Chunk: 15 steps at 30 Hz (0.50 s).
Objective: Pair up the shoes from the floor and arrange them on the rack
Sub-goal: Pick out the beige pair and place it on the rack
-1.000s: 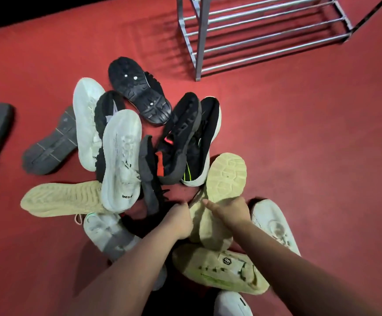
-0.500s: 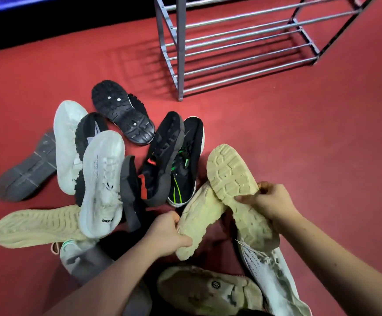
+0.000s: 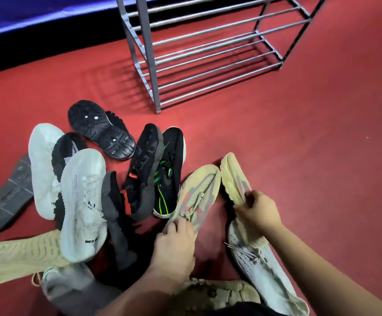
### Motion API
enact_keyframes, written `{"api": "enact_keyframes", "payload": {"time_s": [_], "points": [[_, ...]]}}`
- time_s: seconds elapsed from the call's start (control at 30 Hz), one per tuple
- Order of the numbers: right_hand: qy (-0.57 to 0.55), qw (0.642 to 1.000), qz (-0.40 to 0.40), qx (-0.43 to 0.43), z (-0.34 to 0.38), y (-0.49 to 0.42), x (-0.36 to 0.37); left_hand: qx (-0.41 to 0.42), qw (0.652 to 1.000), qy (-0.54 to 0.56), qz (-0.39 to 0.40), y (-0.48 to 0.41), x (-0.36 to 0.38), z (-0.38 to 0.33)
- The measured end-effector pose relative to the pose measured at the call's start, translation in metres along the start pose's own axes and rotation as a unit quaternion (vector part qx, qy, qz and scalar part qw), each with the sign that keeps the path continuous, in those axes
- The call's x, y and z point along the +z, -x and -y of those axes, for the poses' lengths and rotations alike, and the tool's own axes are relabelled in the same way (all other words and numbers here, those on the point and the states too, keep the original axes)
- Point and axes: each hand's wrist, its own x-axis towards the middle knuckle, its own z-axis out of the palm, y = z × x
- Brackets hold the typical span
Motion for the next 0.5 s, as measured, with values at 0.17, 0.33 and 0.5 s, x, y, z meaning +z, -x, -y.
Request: {"api": "enact_keyframes", "payload": {"time_s": [0.17, 0.33, 0.5], "points": [[-0.123, 0.990, -0.059, 0.030, -0.023, 0.003, -0.017, -0.034, 0.989, 0.108, -0.100, -0.005, 0.001, 0.026], [-0.247, 0.945, 0.063, 0.207, -0.055, 0.002, -0.009, -0.203, 0.930, 0.306, 0.020, -0.025, 0.013, 0.026], [-0.382, 0.903, 0.089, 0.175, -0.042, 0.005, 0.002, -0.220, 0.936, 0.265, 0.065, -0.033, 0.024, 0.025]]}}
